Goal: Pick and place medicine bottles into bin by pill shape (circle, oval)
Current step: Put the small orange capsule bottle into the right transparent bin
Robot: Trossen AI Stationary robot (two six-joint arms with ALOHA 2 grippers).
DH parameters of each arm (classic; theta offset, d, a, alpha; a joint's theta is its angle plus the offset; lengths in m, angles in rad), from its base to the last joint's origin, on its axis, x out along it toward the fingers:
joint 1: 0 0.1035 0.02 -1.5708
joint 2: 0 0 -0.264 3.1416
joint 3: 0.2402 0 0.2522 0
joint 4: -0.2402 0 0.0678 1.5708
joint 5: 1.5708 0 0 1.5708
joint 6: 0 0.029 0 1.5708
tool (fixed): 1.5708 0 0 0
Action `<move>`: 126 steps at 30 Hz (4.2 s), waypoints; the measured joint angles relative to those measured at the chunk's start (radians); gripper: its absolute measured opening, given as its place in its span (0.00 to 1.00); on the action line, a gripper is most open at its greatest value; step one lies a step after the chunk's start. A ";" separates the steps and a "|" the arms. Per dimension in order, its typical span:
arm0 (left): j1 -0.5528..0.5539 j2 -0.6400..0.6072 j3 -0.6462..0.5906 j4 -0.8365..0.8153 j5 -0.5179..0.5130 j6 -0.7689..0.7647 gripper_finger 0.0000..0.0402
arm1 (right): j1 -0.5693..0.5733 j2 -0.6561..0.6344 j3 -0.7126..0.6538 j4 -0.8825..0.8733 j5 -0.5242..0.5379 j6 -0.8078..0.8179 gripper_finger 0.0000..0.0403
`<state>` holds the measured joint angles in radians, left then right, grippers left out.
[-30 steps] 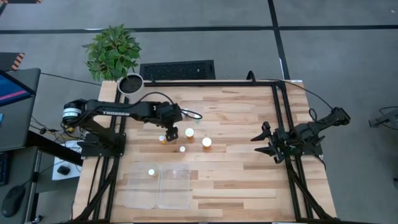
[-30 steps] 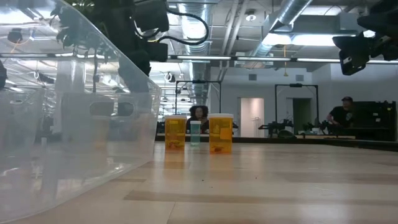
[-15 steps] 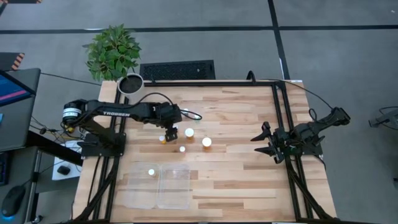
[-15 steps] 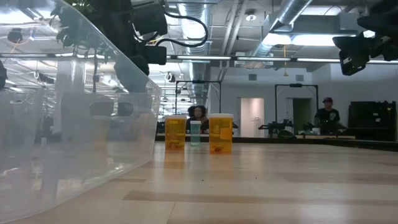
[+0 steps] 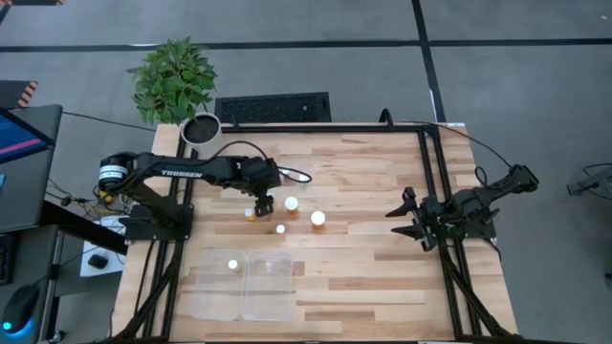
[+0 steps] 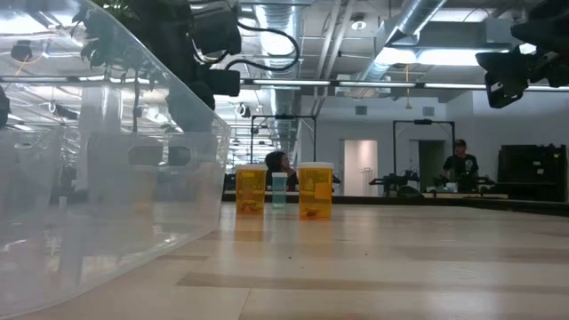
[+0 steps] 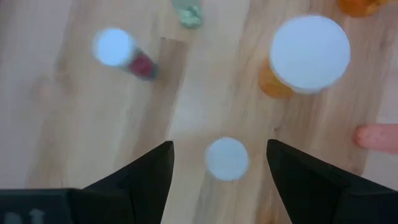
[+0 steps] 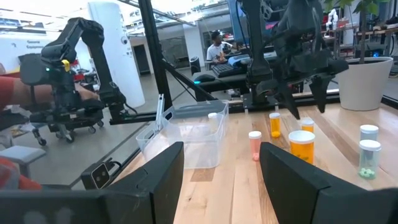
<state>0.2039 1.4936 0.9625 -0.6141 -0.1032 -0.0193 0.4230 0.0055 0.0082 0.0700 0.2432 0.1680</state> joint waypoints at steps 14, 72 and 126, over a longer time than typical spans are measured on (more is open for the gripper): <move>-0.005 0.046 0.002 -0.018 -0.022 0.006 0.63 | 0.000 0.009 0.000 -0.005 -0.006 0.000 0.56; -0.009 0.112 0.046 -0.023 -0.016 0.026 0.36 | 0.000 0.008 0.000 -0.010 -0.008 0.008 0.56; -0.607 0.045 0.534 -0.392 -0.041 -0.409 0.28 | 0.000 0.008 0.000 -0.010 -0.007 0.008 0.56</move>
<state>-0.4035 1.5387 1.4963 -1.0065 -0.1440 -0.4279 0.4232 0.0136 0.0082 0.0597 0.2359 0.1764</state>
